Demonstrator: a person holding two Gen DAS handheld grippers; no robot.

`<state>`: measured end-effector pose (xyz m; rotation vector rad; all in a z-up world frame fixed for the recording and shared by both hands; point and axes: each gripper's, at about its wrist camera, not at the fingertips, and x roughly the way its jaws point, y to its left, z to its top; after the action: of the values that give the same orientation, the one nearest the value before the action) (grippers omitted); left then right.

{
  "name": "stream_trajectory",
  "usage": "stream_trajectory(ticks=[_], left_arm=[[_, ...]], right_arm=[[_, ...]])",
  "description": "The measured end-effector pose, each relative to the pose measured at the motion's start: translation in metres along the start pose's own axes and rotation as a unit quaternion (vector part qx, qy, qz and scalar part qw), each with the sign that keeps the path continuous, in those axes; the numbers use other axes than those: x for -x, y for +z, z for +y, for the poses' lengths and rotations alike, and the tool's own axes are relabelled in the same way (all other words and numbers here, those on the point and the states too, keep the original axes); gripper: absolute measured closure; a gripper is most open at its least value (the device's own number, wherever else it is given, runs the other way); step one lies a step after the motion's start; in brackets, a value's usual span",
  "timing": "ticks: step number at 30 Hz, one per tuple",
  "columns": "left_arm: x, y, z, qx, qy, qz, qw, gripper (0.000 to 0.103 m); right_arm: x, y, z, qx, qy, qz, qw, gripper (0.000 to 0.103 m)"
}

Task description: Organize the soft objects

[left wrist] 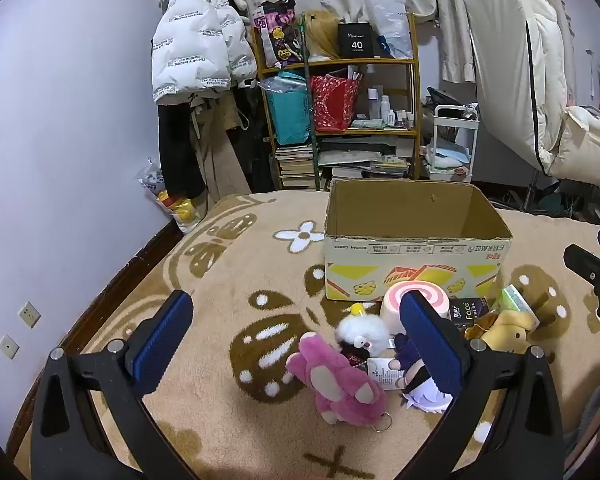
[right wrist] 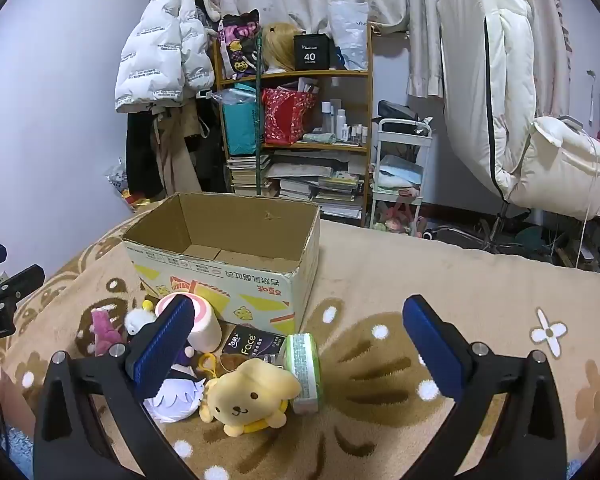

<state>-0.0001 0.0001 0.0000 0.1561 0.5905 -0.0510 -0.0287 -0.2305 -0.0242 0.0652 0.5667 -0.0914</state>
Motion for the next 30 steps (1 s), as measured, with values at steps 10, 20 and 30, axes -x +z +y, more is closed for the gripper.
stream_trajectory(ticks=[10, 20, 30], left_arm=[[0.0004, -0.0001, 0.0001, -0.002, 0.000, 0.001, 1.0000, 0.001], [0.0006, 0.0000, -0.0003, -0.003, 0.000, 0.000, 1.0000, 0.001], [0.0001, 0.0001, -0.0007, -0.005, 0.001, 0.001, 1.0000, 0.001]], right_arm=[[-0.0013, -0.0006, 0.0021, 0.001, -0.001, 0.002, 1.000, 0.000], [-0.0037, -0.0022, 0.0016, 0.003, 0.002, 0.005, 1.000, 0.000], [-0.0035, -0.0023, 0.0023, 0.003, 0.003, 0.006, 1.000, 0.000]])
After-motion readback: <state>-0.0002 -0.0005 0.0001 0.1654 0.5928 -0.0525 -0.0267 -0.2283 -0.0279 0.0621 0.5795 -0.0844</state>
